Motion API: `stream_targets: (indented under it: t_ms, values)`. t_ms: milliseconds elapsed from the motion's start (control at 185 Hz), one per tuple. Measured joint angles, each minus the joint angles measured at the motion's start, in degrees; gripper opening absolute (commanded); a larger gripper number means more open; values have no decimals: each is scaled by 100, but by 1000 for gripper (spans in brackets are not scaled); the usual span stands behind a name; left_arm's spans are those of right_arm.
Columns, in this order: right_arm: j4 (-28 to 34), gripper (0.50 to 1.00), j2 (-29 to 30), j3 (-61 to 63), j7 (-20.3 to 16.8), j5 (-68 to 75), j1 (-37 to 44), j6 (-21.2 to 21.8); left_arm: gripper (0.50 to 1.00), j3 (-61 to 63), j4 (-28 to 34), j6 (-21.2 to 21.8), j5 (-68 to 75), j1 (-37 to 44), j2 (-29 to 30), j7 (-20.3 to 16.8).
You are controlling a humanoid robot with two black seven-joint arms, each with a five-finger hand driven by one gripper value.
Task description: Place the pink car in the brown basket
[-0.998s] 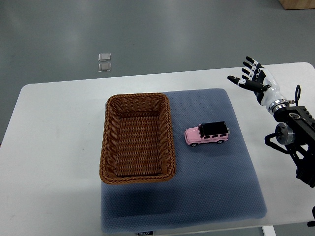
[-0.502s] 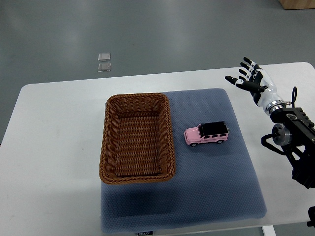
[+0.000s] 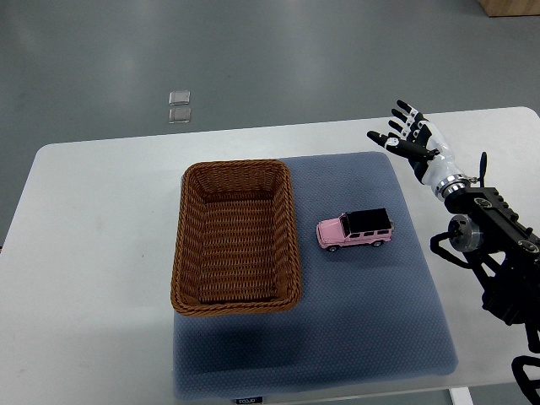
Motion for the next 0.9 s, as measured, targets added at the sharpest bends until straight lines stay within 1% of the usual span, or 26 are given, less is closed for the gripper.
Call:
stream_targets:
  t_ms: [680,901]
  values:
    - [4,948,-185,-10,-14,-13,16,23,1000,0,-3,3,0,-2,0,0]
    - [158,948,-465,-112,-1,-98,34,129,1000,0,-3,3,0,-2,0,0]
